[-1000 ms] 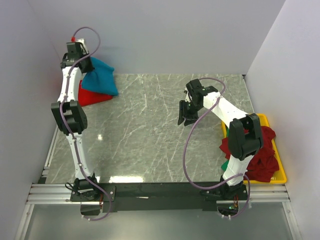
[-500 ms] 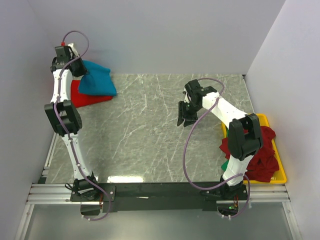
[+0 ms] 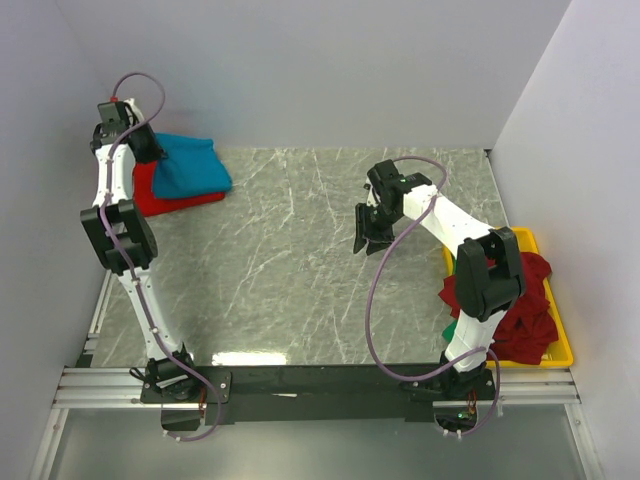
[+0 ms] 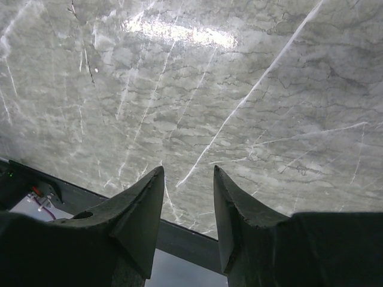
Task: Fold and stack the t-shirts
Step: Neatly place the folded tshirt to the corner, then reset both grippers
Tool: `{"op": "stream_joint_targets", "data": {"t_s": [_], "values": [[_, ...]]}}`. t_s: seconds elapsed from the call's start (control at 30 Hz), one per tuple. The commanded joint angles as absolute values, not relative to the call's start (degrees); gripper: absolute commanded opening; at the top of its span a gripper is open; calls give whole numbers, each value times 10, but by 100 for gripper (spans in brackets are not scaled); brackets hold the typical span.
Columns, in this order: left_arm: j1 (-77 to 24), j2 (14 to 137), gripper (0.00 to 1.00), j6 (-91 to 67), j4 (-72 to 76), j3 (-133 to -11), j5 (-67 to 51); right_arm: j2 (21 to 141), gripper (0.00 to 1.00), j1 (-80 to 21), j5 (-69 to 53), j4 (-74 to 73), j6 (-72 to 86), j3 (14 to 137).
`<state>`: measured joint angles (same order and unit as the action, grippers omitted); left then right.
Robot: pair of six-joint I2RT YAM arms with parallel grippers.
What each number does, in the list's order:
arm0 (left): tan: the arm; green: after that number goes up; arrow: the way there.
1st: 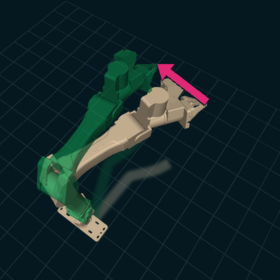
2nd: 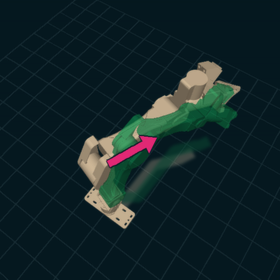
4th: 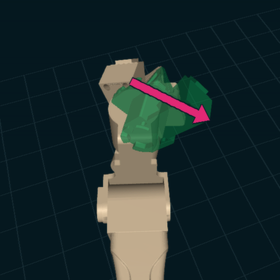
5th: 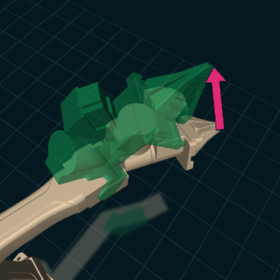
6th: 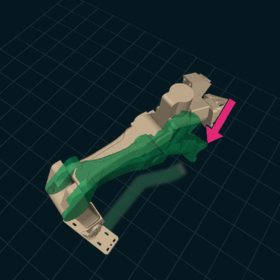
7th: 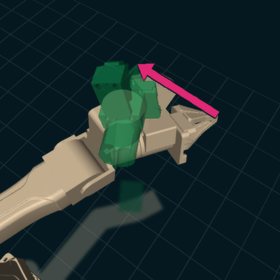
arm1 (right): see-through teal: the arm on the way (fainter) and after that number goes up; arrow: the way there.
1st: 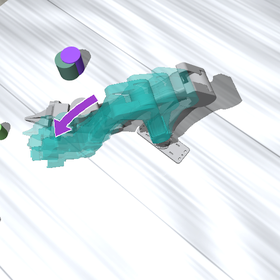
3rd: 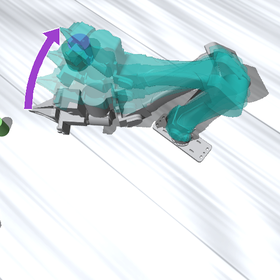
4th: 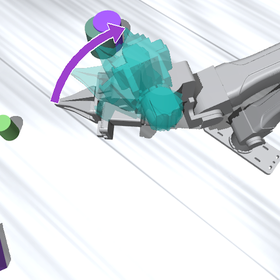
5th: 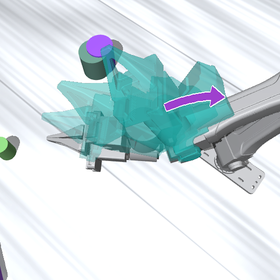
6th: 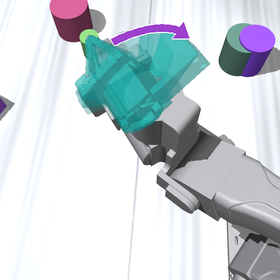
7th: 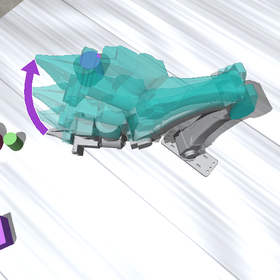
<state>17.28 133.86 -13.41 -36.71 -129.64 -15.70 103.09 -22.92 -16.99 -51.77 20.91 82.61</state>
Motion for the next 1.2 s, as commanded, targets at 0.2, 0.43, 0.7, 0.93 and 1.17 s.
{"op": "stream_joint_targets", "data": {"t_s": [0.2, 0.43, 0.7, 0.93, 1.17], "values": [[192, 1342, 0, -137, -358, -1303, -158, 1028, 46, -236, -163, -526, 200, 857], [205, 1356, 0, -141, -363, -1303, -146, 1033, 46, -237, -162, -531, 198, 864], [208, 1294, 93, -172, -327, -1250, -67, 1016, 54, -237, -159, -522, 195, 865], [181, 1186, 99, -171, -301, -1126, -13, 992, 55, -236, -129, -505, 191, 853], [121, 1056, 99, -202, -272, -977, 25, 949, 55, -236, -84, -472, 195, 810]]}}
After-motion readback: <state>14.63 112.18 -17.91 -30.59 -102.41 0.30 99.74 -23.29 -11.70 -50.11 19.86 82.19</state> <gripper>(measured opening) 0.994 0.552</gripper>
